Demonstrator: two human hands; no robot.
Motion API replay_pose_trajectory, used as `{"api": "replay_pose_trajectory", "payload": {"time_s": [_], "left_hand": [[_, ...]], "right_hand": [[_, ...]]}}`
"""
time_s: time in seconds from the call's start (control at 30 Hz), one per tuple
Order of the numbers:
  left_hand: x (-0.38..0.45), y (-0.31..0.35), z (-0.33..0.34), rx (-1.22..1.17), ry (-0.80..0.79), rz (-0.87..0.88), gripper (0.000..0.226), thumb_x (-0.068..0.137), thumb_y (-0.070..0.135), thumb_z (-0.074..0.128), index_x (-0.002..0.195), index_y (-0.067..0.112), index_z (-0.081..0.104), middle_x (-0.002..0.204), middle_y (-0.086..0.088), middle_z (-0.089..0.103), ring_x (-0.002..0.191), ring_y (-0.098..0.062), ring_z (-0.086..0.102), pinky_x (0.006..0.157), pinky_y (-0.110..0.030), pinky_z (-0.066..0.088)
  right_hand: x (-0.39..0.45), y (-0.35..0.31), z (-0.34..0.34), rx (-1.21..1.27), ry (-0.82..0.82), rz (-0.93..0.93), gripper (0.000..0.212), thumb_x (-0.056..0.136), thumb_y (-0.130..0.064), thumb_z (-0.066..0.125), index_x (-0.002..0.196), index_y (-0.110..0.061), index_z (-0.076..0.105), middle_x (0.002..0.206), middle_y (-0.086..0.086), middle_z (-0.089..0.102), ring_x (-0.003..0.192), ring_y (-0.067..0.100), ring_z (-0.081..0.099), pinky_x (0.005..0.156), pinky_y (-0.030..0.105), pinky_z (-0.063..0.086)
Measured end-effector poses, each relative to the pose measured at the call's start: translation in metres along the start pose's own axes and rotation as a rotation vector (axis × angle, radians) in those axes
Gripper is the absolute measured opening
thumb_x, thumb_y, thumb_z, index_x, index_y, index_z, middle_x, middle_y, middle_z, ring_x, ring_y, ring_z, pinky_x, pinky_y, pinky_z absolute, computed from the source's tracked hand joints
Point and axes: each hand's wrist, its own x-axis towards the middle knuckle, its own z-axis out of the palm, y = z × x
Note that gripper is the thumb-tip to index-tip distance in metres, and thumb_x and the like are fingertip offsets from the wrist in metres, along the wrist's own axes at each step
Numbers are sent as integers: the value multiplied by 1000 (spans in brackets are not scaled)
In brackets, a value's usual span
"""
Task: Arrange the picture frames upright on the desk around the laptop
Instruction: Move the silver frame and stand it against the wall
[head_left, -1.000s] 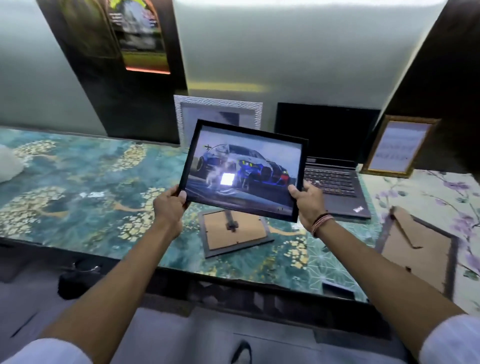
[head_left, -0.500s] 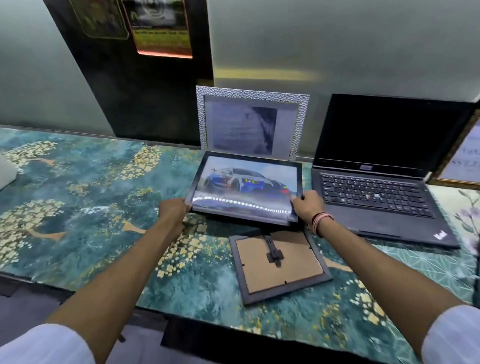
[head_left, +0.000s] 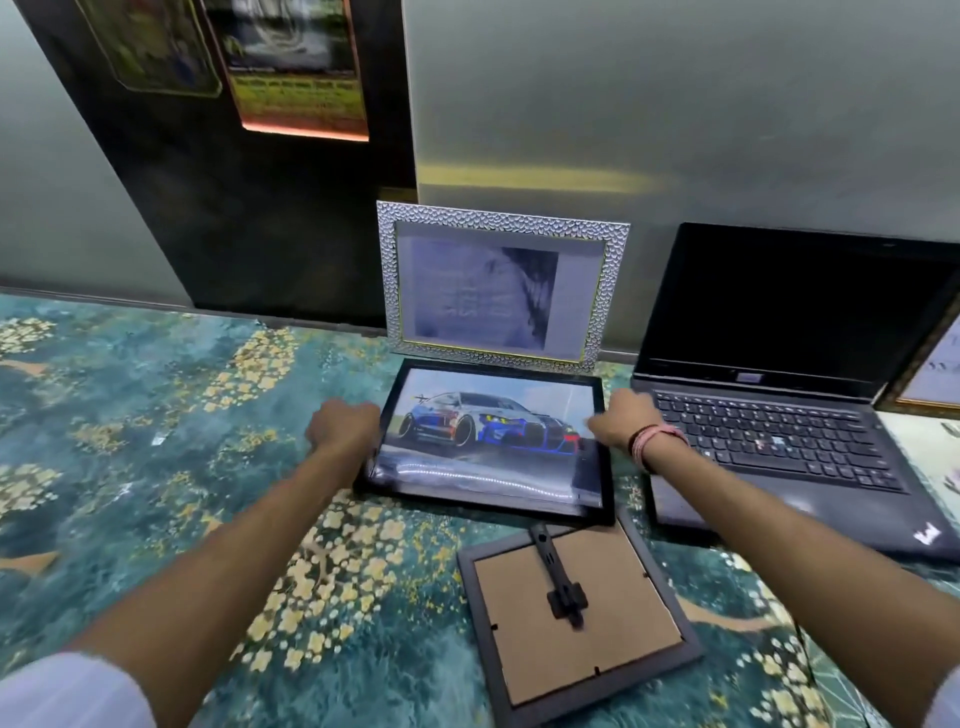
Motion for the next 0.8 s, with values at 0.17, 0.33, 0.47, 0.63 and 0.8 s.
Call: {"api": "replay_pose_trajectory", "payload": {"time_s": [0.17,0.33,0.47,0.63,0.8], "left_hand": [[20,73,10,-317,-159,130,67,87,1,54,154,1,44,148,-20,55,131,-38,55,102,-45,48],[36,106,28,-456,-263,185,87,89,-12,42,167,7,10,173,-12,22,154,-34,30,120,-43,30],[55,109,37,-444,-265,170,61,79,-13,44,139,-7,47,137,-14,56,118,-30,49,94,-36,35],[66,105,39,-514,-326,226,39,69,-4,52,107,-1,60,123,-12,63,115,-27,52,106,-38,36],[17,90,52,-691,-146,181,27,88,-2,59,110,6,72,114,-6,71,114,-24,58,99,-32,45]], "right_hand": [[53,-16,-32,613,202,-95,68,96,-35,61,151,-4,36,151,20,49,137,34,50,113,40,41],[99,-24,-35,888,251,-122,51,101,-19,56,148,-4,41,130,6,58,107,16,58,66,13,46],[116,-24,-25,1142,217,-104,37,101,-20,55,137,-10,55,110,-2,66,91,7,60,87,31,52],[109,-49,-44,1265,240,-141,14,101,-17,55,89,-20,61,73,-6,53,64,8,44,56,19,39],[70,-77,-68,1301,237,-232,27,101,-9,55,77,-22,61,68,-10,53,59,5,42,45,16,35]]}}
